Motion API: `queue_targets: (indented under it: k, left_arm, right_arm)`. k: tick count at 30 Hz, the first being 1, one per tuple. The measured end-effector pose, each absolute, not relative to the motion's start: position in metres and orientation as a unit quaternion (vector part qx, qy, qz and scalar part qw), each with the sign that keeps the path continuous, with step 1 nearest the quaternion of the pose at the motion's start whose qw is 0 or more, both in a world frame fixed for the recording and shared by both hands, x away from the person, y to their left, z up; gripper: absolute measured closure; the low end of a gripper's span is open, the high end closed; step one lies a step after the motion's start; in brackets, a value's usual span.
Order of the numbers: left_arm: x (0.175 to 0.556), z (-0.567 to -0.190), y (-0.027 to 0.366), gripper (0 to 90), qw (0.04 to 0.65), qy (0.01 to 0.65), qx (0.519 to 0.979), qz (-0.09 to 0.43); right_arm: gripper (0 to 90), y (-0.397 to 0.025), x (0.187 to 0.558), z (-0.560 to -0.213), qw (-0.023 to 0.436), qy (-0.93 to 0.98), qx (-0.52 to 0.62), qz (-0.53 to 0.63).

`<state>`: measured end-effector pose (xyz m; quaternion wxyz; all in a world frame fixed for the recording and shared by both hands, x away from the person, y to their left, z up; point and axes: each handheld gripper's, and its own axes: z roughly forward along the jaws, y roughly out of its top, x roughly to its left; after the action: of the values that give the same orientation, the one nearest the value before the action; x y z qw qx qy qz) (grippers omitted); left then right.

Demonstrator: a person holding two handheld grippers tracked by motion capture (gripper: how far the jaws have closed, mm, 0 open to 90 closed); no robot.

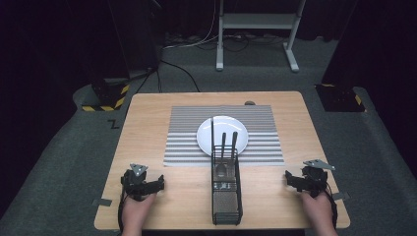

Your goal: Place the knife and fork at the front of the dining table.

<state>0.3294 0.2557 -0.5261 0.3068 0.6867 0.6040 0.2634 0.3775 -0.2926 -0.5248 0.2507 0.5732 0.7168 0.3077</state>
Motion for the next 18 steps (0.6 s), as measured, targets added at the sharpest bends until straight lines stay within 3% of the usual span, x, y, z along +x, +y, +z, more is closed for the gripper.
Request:
queue_targets:
  k: [18]
  left_arm:
    - [0.308, -0.492, 0.226, 1.6, 0.444, 0.522, 0.676, 0.271]
  right_arm:
    - [9.7, -0.293, 0.377, -0.525, 0.25, 0.719, 0.571, 0.308]
